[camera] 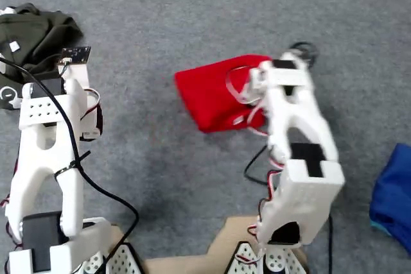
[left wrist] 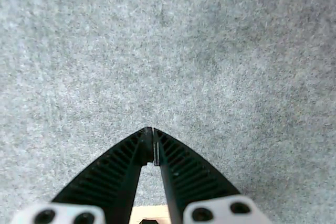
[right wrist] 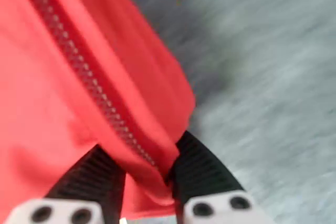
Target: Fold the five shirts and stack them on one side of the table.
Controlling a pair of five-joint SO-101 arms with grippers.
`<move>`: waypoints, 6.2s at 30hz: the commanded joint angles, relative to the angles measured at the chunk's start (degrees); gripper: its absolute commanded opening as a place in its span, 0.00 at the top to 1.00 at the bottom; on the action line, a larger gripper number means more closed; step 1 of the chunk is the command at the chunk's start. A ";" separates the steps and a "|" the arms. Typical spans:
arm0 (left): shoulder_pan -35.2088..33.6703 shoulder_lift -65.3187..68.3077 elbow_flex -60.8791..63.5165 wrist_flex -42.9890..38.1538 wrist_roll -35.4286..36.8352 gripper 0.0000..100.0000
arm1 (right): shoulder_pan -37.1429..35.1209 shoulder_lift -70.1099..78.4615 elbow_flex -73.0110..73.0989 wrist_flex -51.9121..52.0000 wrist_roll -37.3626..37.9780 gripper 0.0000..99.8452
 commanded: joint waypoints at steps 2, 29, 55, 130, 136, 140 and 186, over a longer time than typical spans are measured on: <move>-0.62 -2.42 -2.11 0.35 -0.62 0.98 | 9.01 -7.43 -5.41 0.53 0.70 0.99; -0.35 -2.42 -9.32 4.75 -0.62 0.98 | 53.49 -25.45 -11.65 0.88 19.34 1.00; -0.18 -2.42 -14.51 4.75 -0.62 0.98 | 80.92 -26.51 -12.18 21.19 39.12 0.99; -25.49 84.00 -109.63 5.36 -6.15 0.90 | -7.87 -14.73 -34.33 33.41 36.75 0.97; -24.88 85.67 -117.10 10.46 -6.15 0.98 | -7.87 -14.73 -34.33 33.49 36.75 0.97; -24.44 85.23 -120.79 13.80 -6.15 0.98 | -7.87 -14.73 -34.68 33.32 36.75 0.97; 23.56 2.68 -58.20 18.99 1.93 0.98 | -7.78 -14.37 -34.24 33.32 37.10 0.97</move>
